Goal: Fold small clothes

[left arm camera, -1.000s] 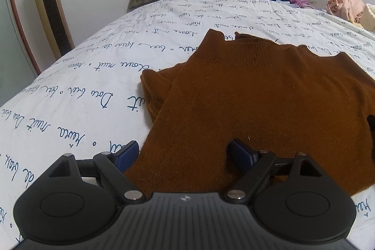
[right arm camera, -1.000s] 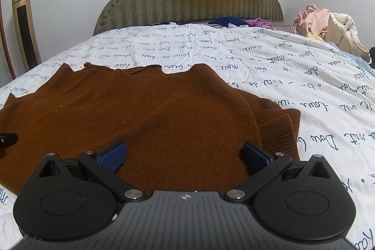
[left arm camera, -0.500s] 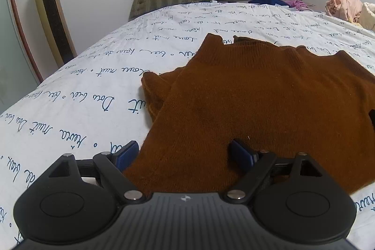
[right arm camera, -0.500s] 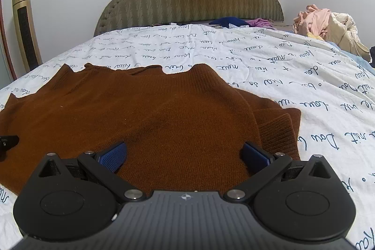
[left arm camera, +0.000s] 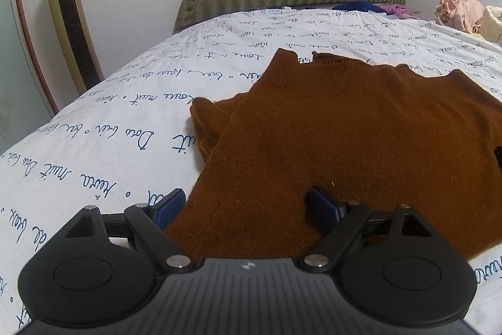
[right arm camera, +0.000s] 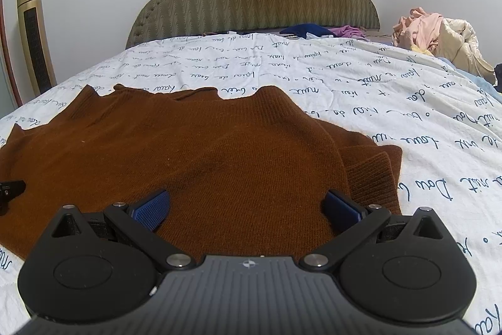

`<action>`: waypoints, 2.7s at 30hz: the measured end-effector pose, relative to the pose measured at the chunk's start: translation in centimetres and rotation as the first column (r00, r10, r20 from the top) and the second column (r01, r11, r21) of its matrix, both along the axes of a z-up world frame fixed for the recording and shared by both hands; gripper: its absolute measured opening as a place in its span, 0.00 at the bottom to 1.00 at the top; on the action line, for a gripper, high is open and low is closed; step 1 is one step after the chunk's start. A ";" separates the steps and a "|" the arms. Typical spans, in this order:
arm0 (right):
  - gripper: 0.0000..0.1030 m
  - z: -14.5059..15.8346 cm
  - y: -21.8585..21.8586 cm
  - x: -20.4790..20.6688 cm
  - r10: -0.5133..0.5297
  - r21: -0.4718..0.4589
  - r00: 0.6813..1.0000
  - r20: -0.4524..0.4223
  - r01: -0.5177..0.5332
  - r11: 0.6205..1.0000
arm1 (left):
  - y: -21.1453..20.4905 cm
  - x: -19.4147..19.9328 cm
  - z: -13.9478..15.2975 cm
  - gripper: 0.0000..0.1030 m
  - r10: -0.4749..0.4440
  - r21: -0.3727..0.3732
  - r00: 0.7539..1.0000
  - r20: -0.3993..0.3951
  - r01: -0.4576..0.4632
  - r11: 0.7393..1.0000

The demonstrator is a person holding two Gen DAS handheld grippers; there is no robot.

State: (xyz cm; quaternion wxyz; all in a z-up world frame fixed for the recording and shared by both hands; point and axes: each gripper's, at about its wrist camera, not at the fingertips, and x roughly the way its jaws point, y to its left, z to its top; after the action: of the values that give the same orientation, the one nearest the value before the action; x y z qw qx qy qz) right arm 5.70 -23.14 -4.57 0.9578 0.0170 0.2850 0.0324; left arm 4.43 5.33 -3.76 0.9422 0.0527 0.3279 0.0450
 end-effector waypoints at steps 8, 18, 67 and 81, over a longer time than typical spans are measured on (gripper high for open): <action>1.00 0.3 -0.4 -0.4 -0.015 0.037 1.000 0.008 0.015 0.999 | 0.3 -0.1 -0.1 0.84 0.001 -0.023 1.000 0.008 -0.001 1.000; 1.00 0.2 0.1 -0.3 -0.017 0.011 1.000 0.003 0.017 1.000 | 0.5 -0.2 -0.3 0.89 0.021 -0.035 1.000 0.019 -0.021 0.999; 0.98 -0.5 25.9 -6.0 0.479 -0.638 0.878 -0.012 -0.376 0.672 | 10.3 17.4 0.0 0.90 -0.335 -0.734 0.921 -0.200 0.086 0.673; 0.11 -0.2 26.6 -6.4 0.533 -0.610 0.846 0.019 -0.412 0.677 | 4.7 18.4 2.4 0.09 -0.234 -0.448 0.939 -0.252 0.101 0.888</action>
State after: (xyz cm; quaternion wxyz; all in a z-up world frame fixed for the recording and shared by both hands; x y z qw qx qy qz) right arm -0.71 3.48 -4.74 0.8967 -0.3559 0.1798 0.1922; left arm 22.81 10.00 -1.38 0.8702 -0.1213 0.4625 -0.1189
